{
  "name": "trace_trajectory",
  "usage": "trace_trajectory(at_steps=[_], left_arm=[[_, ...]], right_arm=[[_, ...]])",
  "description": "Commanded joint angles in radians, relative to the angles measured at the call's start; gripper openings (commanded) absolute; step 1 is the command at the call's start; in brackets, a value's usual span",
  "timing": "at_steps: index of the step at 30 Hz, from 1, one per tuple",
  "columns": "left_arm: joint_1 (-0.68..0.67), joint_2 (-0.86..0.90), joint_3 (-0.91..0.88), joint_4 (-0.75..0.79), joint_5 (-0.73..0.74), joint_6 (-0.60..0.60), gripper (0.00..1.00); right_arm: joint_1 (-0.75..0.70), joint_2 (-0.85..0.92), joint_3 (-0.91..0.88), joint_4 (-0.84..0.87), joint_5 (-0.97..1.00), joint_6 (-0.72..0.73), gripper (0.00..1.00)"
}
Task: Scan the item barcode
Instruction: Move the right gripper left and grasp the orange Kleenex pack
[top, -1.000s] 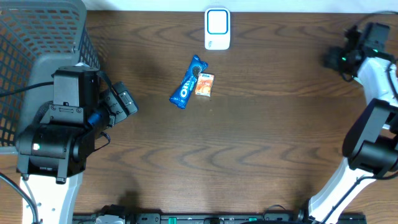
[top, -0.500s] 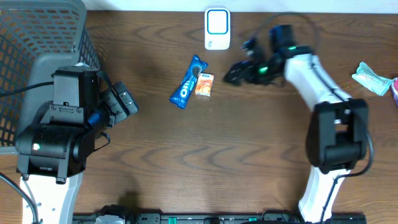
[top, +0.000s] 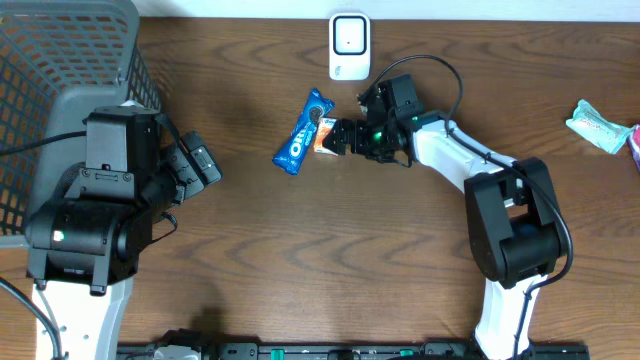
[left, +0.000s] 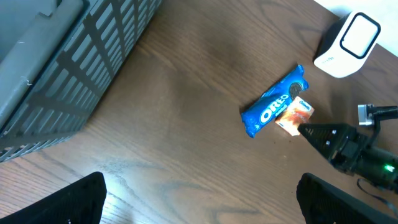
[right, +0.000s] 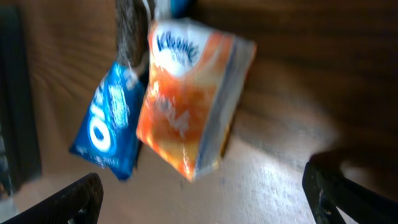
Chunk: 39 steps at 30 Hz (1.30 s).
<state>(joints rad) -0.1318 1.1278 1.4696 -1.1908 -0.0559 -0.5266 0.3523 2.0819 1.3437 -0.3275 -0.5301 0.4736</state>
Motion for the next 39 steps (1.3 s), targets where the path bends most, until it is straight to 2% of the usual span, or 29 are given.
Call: trace_trajectory(at_steps=[1,5,7,9,12,24,36,39], left_arm=[[0.005,0.002,0.007,-0.002,-0.012,0.002,0.98],[0.005,0.002,0.007,-0.002,-0.012,0.002,0.98],[0.005,0.002,0.007,-0.002,-0.012,0.002,0.98],[0.005,0.002,0.007,-0.002,-0.012,0.002,0.98],[0.005,0.002,0.007,-0.002,-0.012,0.002,0.98],[0.005,0.002,0.007,-0.002,-0.012,0.002,0.98],[0.005,0.002,0.007,-0.002,-0.012,0.003,0.98],[0.005,0.002,0.007,-0.002,-0.012,0.002,0.98]], right_arm=[[0.026,0.015,-0.080,0.060,0.051,0.101,0.99],[0.031,0.017,-0.132,0.144,0.087,0.105,0.99],[0.035,0.018,-0.149,0.161,0.129,0.105,0.90],[0.036,0.019,-0.159,0.161,0.167,0.106,0.76],[0.035,0.019,-0.163,0.163,0.192,0.105,0.64],[0.066,0.058,-0.163,0.319,0.130,0.151,0.62],[0.067,0.058,-0.163,0.287,0.137,0.157,0.34],[0.067,0.058,-0.163,0.285,0.176,0.156,0.35]])
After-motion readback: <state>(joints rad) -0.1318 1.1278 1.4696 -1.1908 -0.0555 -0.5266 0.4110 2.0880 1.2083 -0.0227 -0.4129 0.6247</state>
